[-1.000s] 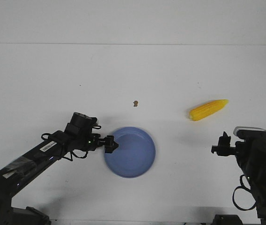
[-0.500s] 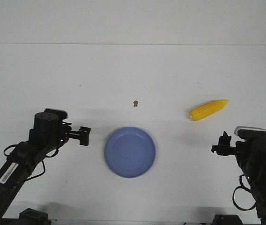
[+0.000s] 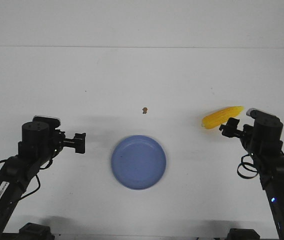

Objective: Place corn on plate with both arms
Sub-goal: 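Lower the right gripper onto the yellow corn cob and grasp it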

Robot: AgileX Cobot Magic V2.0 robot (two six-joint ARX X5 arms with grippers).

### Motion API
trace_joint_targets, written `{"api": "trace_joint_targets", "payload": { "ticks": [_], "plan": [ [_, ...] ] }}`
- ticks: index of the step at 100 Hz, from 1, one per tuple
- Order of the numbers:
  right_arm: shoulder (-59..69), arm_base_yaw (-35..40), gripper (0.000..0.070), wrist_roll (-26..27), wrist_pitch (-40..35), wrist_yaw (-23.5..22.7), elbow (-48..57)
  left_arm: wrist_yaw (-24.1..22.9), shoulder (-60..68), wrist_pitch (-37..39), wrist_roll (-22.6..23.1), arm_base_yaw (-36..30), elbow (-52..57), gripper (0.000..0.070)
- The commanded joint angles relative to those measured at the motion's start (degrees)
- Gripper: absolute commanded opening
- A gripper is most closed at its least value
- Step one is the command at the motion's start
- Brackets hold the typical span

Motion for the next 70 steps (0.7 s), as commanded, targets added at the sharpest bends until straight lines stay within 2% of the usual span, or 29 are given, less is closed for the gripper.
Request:
{"api": "trace_joint_targets", "payload": {
  "ticks": [1, 29, 70],
  "plan": [
    [4.42, -0.46, 0.0472, 5.55, 3.65, -1.18, 0.9, -0.09, 0.52, 0.13, 0.9, -0.13, 0.68, 0.0676],
    [20.76, -3.1, 0.0472, 12.68, 11.91, -7.63, 0.9, -0.09, 0.52, 0.13, 0.9, -0.09, 0.68, 0.0676],
    [30.77, -3.43, 0.0472, 15.3, 22.21, -11.08, 0.9, -0.09, 0.52, 0.13, 0.9, -0.09, 0.68, 0.0676]
  ]
}}
